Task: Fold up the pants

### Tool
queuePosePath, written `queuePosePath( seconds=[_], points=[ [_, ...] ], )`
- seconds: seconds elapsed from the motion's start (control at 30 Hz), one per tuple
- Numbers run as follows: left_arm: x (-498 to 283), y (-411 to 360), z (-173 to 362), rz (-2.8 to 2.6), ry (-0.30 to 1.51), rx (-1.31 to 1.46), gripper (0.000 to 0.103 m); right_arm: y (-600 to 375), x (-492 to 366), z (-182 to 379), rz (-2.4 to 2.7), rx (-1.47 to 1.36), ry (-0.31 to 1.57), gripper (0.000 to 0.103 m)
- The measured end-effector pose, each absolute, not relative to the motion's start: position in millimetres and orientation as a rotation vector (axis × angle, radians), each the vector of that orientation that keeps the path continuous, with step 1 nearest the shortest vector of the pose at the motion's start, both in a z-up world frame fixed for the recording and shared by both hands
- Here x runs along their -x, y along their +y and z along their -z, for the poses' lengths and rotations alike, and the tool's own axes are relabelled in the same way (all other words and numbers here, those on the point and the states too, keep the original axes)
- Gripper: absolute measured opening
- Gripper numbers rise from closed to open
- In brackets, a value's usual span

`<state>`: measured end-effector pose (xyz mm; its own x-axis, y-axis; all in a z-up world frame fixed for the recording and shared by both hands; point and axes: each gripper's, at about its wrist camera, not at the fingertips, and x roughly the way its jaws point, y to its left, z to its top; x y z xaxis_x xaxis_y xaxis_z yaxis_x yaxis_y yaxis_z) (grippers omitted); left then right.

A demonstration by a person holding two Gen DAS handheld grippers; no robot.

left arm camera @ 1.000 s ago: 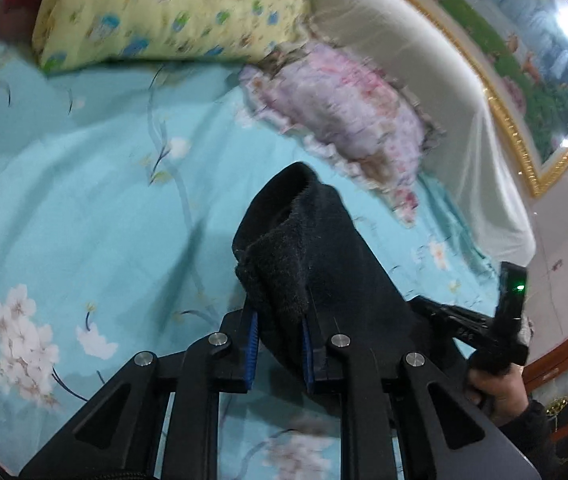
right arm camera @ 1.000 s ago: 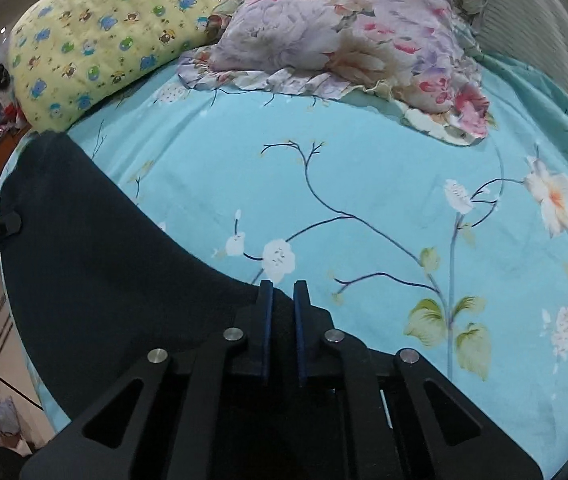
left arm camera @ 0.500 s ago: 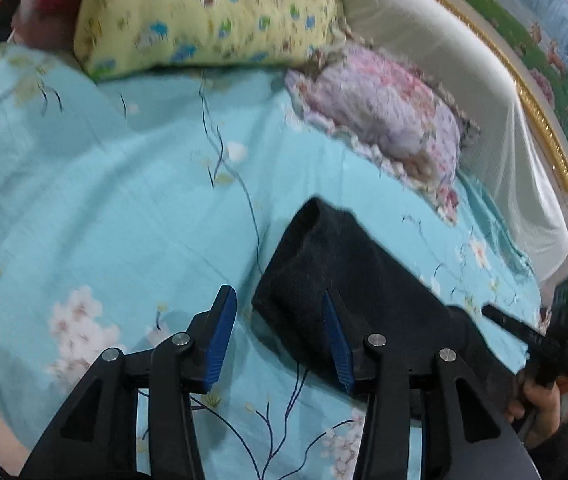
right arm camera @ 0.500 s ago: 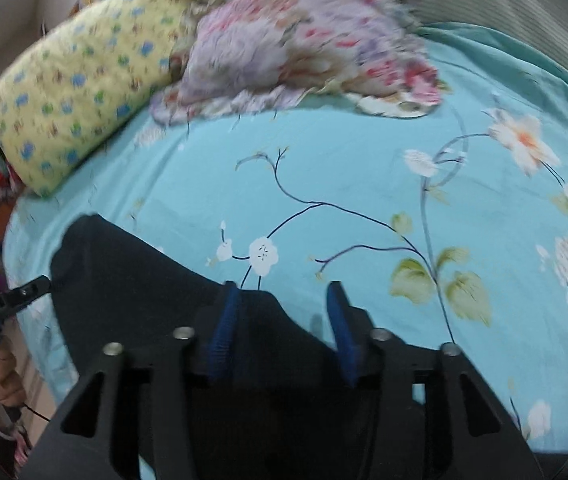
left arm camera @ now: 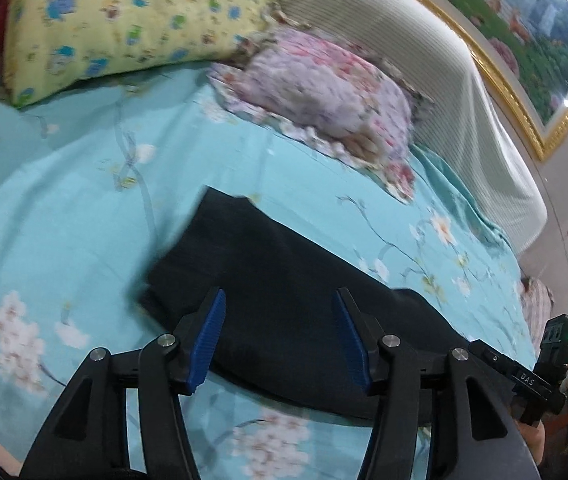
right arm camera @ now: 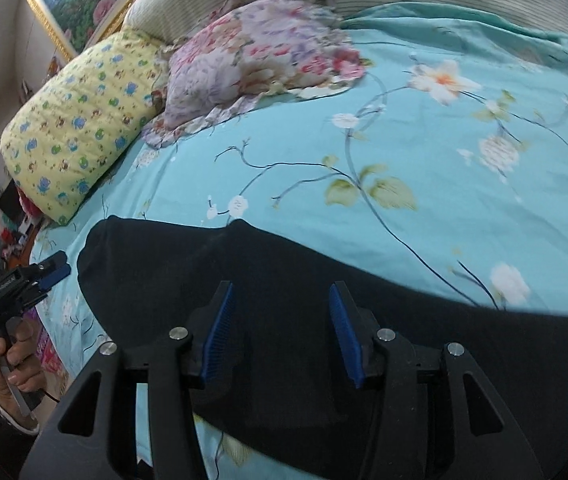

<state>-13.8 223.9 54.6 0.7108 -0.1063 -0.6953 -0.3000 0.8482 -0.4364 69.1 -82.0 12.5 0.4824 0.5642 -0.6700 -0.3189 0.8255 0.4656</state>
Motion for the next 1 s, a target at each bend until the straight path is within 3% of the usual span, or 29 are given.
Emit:
queuePosePath(
  seconds=[1.0],
  points=[
    [-57.8, 24.7, -53.2, 0.295, 0.972, 0.305, 0.071, -241.5, 38.9, -0.2, -0.223, -0.567, 0.839, 0.056]
  ],
)
